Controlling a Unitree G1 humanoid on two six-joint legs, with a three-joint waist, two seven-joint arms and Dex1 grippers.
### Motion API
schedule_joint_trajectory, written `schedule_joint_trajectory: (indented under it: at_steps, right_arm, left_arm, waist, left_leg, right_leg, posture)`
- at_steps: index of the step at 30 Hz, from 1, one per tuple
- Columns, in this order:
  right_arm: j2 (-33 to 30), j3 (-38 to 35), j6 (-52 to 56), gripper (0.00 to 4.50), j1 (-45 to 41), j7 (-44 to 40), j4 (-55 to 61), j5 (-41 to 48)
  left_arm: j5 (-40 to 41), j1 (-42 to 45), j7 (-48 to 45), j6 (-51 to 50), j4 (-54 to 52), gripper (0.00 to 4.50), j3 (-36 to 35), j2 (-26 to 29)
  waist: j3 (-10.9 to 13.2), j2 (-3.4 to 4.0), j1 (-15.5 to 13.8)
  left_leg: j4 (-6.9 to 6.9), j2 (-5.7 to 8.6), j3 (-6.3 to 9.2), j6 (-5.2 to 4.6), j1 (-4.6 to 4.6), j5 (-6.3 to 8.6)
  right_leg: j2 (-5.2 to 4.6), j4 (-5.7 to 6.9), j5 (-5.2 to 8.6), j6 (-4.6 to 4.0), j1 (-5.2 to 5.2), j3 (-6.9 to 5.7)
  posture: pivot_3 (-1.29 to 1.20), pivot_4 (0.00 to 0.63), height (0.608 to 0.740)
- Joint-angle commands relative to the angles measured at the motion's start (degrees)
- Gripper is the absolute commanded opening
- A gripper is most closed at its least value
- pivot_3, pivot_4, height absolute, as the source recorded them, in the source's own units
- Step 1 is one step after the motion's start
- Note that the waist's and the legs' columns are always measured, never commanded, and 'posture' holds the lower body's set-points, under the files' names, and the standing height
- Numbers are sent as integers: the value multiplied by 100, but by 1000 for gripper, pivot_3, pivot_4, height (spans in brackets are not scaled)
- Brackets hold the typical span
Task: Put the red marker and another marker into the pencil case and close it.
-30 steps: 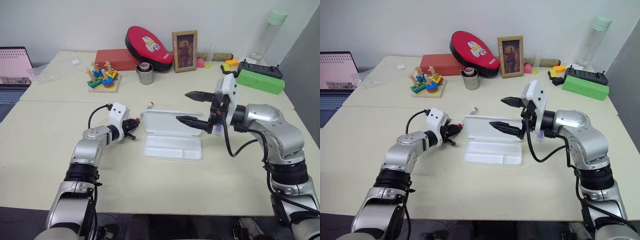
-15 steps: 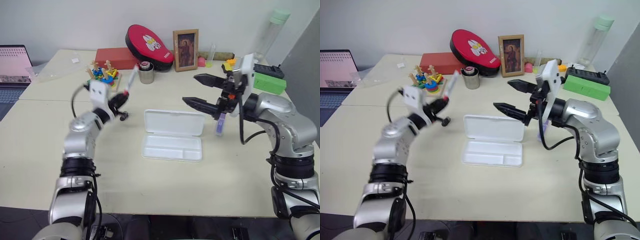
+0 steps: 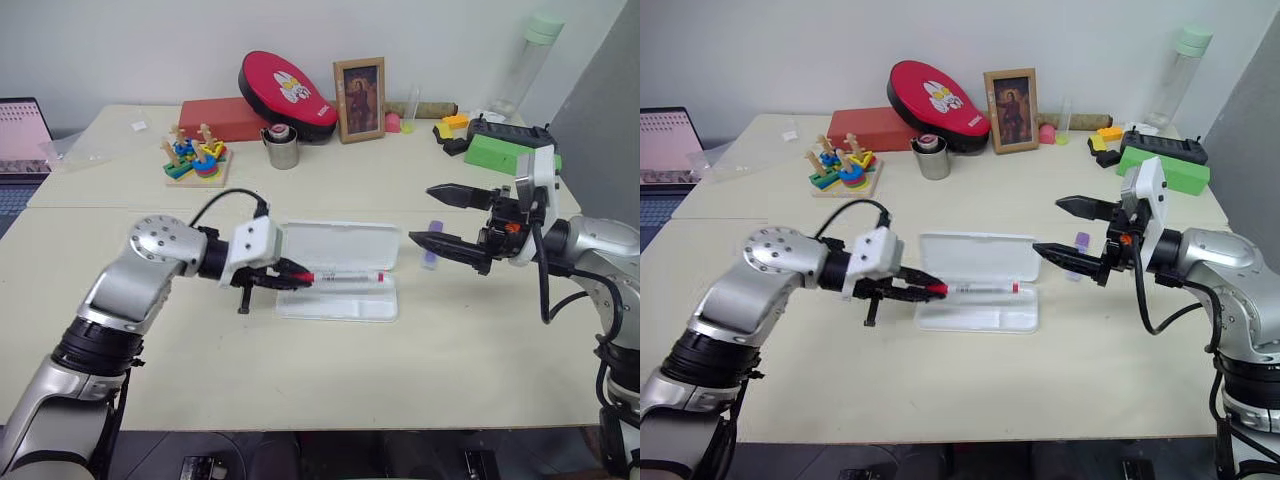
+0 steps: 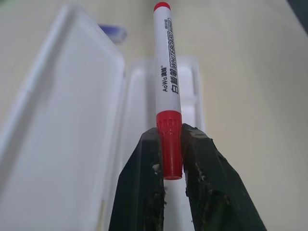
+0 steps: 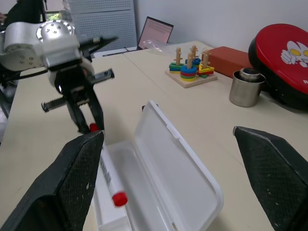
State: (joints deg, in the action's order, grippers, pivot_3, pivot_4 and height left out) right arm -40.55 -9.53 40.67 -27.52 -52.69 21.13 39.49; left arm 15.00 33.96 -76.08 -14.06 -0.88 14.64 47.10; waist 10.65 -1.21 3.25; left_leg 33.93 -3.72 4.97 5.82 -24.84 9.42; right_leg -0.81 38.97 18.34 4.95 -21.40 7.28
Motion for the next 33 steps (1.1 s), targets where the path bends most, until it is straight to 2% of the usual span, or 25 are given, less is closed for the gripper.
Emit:
schedule_joint_trajectory:
  at_steps: [1,6,18,20,27,30,33]
  right_arm:
    - [-119,-144,93,4500,353,245,444,63]
    - [-188,-176,170,4500,687,455,662,85]
    - [-269,-97,283,4500,757,575,835,233]
    - [-260,-77,275,4500,747,577,815,228]
    - [-98,-139,346,4500,787,919,736,265]
    - [150,-50,601,4500,749,1693,579,-29]
    - [669,62,1113,4500,688,2984,456,-520]
  left_arm:
    - [-419,170,10,368,467,292,209,-219]
    - [-800,390,190,599,1017,292,311,-529]
    - [-1180,563,243,1169,1630,292,277,-888]
    - [-1231,556,305,1222,1663,990,261,-918]
    - [-1120,488,447,1168,1538,2164,120,-1035]
    - [-785,412,567,871,1240,2769,-94,-1207]
    - [117,292,876,46,462,3238,-520,-1681]
  waist:
    - [0,-1,-2]
    - [2,-2,-14]
    - [2,-2,-6]
    - [2,-2,-7]
    - [2,-2,-8]
    - [1,-2,-6]
    - [1,-2,-8]
  left_leg:
    - [-1,1,0,0,-4,0]
    - [-1,1,3,-1,-8,0]
    - [0,1,4,-1,-7,0]
    - [0,1,5,-1,-7,0]
    - [0,1,5,-1,-7,0]
    - [0,1,5,-1,-7,0]
    - [2,2,7,0,-7,0]
  right_leg:
    - [0,-2,0,0,-2,0]
    - [0,-1,1,0,-4,-3]
    - [0,0,1,1,-2,-2]
    - [0,0,1,1,-2,-3]
    - [0,0,1,1,-1,-2]
    - [0,0,1,1,-1,-2]
    - [0,4,1,0,-1,-3]
  posture:
    - [0,150,740]
    - [0,150,740]
    - [0,150,740]
    - [0,150,740]
    - [0,150,740]
    - [0,150,740]
    - [0,150,740]
